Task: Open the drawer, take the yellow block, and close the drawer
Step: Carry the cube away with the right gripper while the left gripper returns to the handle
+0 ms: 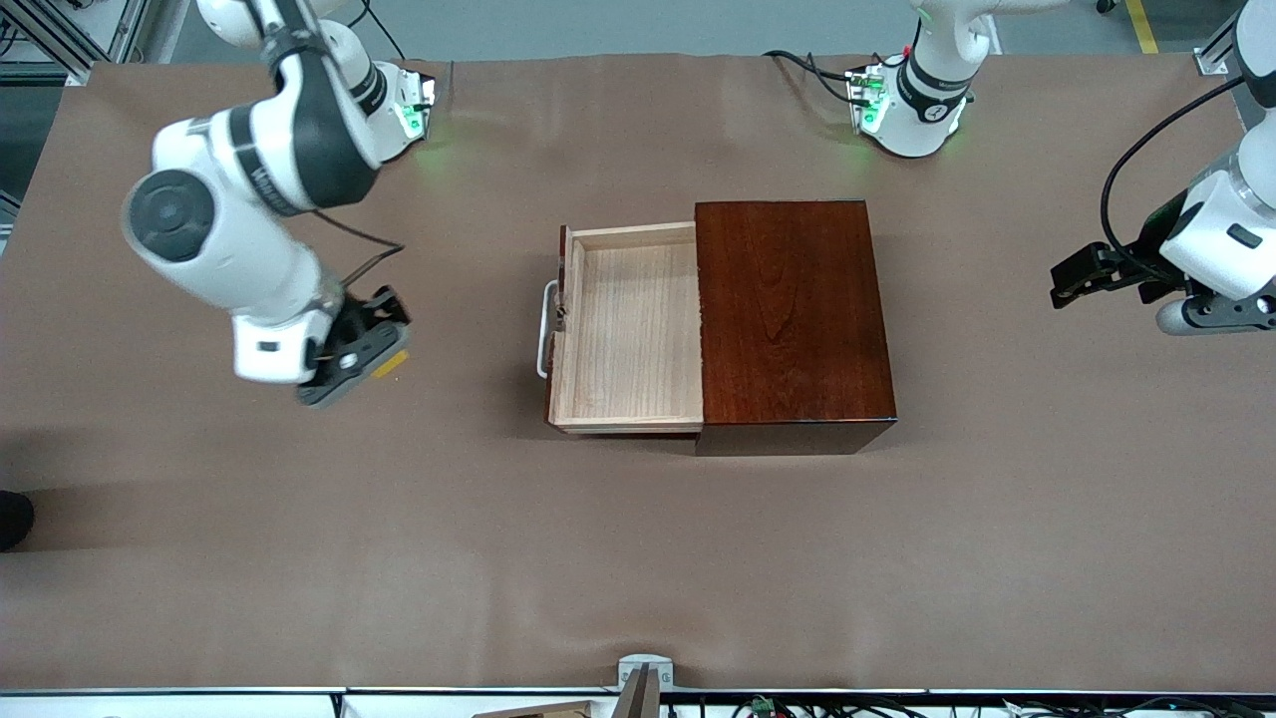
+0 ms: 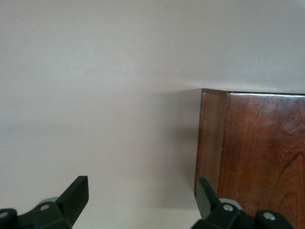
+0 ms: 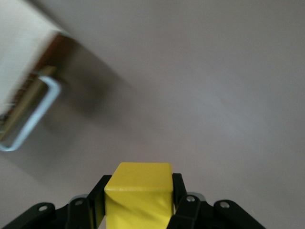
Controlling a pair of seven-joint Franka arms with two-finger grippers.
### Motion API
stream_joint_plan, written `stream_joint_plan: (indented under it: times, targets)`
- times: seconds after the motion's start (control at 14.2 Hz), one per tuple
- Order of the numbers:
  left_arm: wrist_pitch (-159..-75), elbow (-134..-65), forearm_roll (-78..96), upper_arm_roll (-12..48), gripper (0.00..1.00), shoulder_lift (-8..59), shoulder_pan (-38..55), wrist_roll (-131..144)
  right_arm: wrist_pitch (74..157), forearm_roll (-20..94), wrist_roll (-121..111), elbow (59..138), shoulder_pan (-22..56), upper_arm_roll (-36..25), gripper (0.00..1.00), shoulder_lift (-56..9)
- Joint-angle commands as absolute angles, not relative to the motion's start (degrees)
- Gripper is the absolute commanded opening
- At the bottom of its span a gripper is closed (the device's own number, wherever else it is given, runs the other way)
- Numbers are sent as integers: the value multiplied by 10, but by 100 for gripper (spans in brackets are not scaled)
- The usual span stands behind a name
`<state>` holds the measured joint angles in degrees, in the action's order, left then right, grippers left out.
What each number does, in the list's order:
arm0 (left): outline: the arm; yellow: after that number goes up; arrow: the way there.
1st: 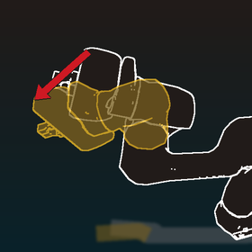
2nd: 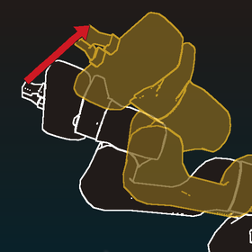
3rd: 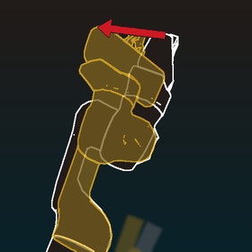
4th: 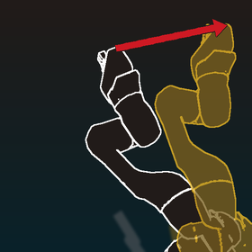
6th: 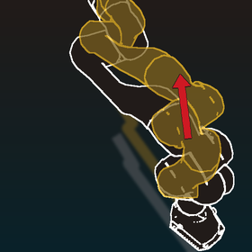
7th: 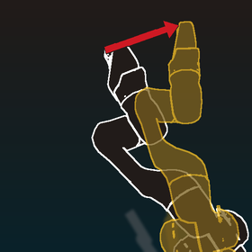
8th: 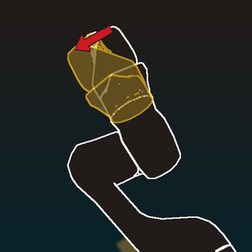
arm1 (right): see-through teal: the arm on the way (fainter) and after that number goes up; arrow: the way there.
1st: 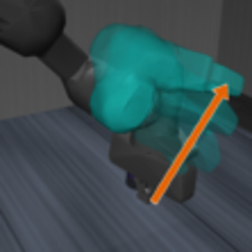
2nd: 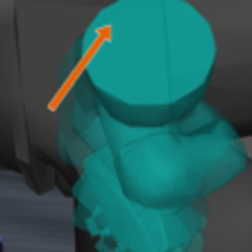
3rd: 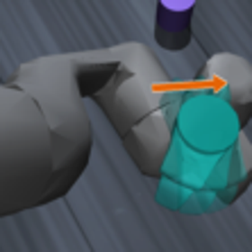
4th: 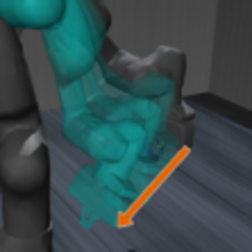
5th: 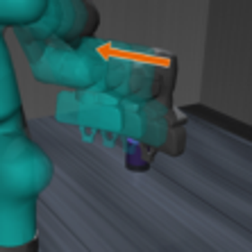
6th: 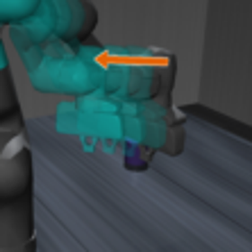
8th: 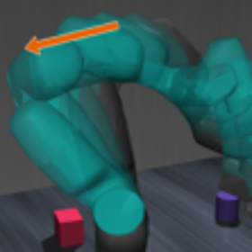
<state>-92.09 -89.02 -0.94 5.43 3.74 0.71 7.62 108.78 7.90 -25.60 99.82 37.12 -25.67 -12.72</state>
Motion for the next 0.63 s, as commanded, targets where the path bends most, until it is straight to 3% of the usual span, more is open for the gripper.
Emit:
stream_joint_plan:
  times: [0.0, 0.21, 0.56]
  targets:
    - [-918, -886, -1, 84, 100, 33, 11, 79, 1088, 72, -199, 1011, 325, -273, 0, -141]
    - [-918, -886, 10, 145, 100, 33, 11, 78, 1101, 82, -162, 1028, 258, -272, 0, -170]
    - [-924, -881, 13, 306, 100, 38, 13, 83, 1174, 172, -116, 1028, 206, -272, 0, -272]
